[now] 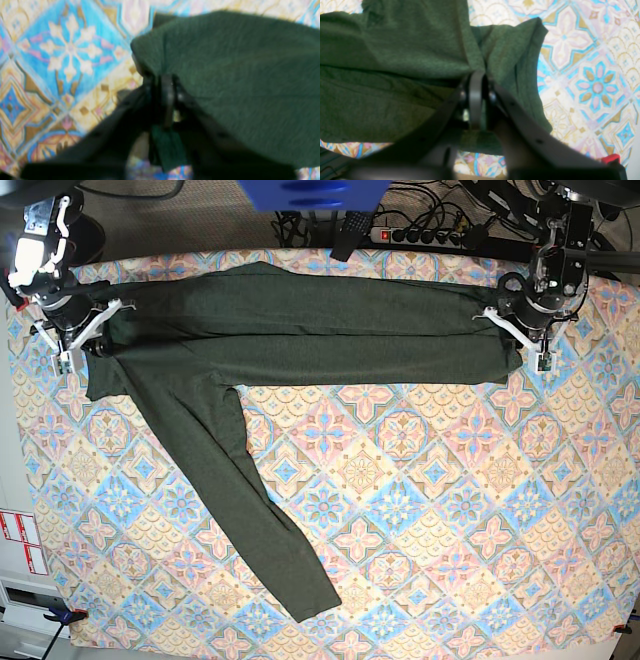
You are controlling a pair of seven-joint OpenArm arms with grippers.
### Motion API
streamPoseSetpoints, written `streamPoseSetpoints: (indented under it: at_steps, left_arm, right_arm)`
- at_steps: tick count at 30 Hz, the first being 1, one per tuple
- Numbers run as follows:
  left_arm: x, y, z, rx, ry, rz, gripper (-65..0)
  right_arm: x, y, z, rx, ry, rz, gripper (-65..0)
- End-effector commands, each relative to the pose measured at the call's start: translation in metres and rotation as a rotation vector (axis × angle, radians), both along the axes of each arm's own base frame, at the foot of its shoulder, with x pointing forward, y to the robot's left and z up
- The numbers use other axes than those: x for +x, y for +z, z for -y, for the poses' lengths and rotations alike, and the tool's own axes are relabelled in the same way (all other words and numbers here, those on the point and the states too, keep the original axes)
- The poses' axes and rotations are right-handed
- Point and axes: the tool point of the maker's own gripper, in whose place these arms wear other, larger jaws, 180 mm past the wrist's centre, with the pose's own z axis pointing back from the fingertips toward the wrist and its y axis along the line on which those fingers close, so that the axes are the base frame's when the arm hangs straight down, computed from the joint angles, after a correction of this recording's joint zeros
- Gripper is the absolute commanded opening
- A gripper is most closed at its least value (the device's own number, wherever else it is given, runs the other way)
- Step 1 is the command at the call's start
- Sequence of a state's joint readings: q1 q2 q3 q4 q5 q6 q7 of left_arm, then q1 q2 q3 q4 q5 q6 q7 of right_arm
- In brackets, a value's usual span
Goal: Fold the T-shirt properly
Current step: 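Release the fold and move the right gripper down to the trailing sleeve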
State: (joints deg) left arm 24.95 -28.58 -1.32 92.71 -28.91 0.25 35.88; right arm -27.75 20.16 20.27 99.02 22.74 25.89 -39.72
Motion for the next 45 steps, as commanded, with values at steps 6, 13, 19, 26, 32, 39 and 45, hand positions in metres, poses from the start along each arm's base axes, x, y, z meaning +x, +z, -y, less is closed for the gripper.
streamPoseSetpoints:
  at_steps: [6,13,19,26,32,39,45]
  left_arm:
    - [0.019,0.033,0.012,-0.004,-0.048,0.086,-24.6]
    - [0.039,0.069,0.017,-0.026,-0.022,0.209,-9.5]
    - [0.047,0.084,0.011,-0.047,0.053,0.273,-9.6]
    - [0.047,0.083,0.019,-0.072,0.065,0.28,-9.6]
    - [0.048,0.095,0.027,-0.08,0.045,0.307,-9.6]
    - [0.05,0.101,0.038,-0.175,0.059,0.319,-9.6]
    - [0.05,0.101,0.043,-0.215,0.067,0.319,-9.6]
  right_arm:
    - [0.012,0.016,0.007,-0.02,-0.003,0.06,-44.1]
    - [0.018,0.018,0.003,-0.015,0.007,0.07,-37.2]
    - [0.091,0.051,-0.039,0.03,0.113,0.224,-37.3]
    - [0.141,0.037,-0.062,0.075,0.159,0.171,-37.2]
    - [0.171,0.002,-0.071,0.117,0.168,0.068,-37.2]
    - [0.194,-0.016,-0.062,-0.04,0.222,0.015,-37.1]
    - [0.187,-0.051,-0.078,-0.025,0.239,-0.036,-37.1]
